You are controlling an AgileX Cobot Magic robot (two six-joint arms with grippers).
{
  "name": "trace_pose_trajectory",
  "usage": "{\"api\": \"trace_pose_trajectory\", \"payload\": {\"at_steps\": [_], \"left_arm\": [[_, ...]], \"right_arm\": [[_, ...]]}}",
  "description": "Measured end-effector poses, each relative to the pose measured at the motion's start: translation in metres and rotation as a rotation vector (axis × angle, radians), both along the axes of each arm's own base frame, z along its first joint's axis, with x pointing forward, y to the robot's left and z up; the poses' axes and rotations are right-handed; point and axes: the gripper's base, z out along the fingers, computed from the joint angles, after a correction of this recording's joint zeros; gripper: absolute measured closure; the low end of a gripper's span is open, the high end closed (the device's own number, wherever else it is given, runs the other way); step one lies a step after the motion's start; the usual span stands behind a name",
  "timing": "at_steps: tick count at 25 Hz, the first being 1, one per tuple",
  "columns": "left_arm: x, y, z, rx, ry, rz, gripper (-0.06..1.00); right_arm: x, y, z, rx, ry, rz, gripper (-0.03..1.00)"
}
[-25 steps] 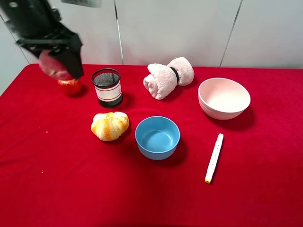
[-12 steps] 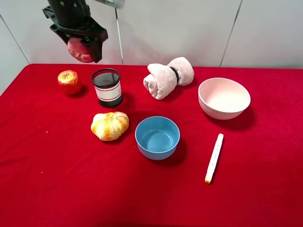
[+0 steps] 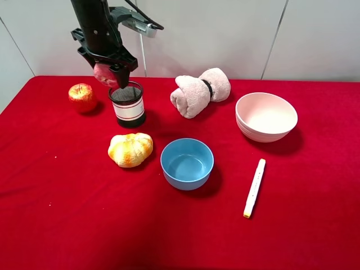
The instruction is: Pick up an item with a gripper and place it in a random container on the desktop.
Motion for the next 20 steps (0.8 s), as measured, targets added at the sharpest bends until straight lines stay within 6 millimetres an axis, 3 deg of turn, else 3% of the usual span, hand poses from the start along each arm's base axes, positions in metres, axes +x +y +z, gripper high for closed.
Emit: {"api": "trace_pose_trajectory", "payload": {"at_steps": [7, 20], "left_arm": [[0.012, -0.006, -0.012, -0.034, -0.074, -0.013, 0.26], [0.014, -0.007, -0.016, -0.036, -0.075, -0.015, 0.26]], "right_arm": [[0.000, 0.000, 0.000, 0.000, 0.000, 0.000, 1.00], [0.000, 0.000, 0.000, 0.000, 0.000, 0.000, 1.00]]}}
